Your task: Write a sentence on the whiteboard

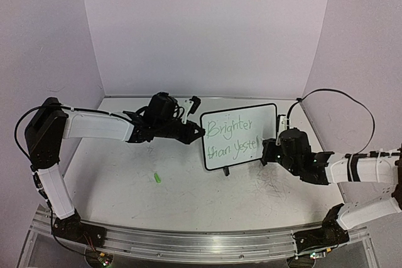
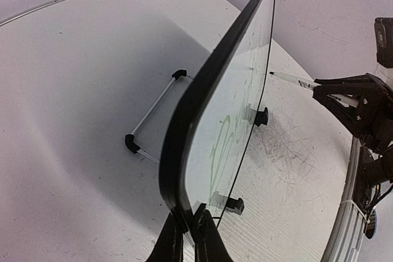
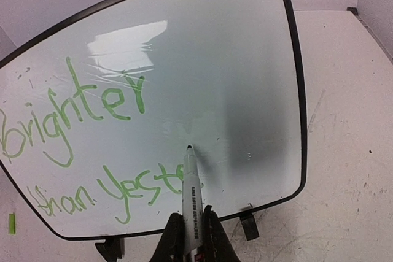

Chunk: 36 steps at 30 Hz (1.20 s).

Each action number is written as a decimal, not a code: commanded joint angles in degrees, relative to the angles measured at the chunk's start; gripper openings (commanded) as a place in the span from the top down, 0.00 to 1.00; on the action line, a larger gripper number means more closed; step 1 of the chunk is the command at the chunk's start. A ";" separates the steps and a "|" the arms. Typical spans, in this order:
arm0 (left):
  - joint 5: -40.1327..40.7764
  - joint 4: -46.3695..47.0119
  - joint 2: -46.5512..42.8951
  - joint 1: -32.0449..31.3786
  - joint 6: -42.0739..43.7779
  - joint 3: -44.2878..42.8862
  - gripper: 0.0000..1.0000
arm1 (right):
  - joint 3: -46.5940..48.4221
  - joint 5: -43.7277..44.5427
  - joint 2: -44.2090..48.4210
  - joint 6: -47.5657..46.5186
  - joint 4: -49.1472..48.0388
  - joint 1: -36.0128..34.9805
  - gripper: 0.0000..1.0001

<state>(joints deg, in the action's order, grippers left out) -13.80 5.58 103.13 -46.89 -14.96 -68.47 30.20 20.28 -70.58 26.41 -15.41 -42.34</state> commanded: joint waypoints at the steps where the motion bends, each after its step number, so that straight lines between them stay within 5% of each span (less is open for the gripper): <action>1: 4.53 0.45 -2.50 0.73 2.30 0.43 1.00 | 0.35 -1.10 -1.48 -1.05 -2.17 0.54 1.00; 36: 4.40 0.47 -2.76 0.73 2.31 0.34 1.00 | 0.69 0.33 -5.25 3.61 1.21 0.50 1.00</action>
<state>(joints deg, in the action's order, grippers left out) -13.72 5.58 103.13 -46.89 -15.03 -68.45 30.20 20.14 -74.96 27.86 -15.48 -42.04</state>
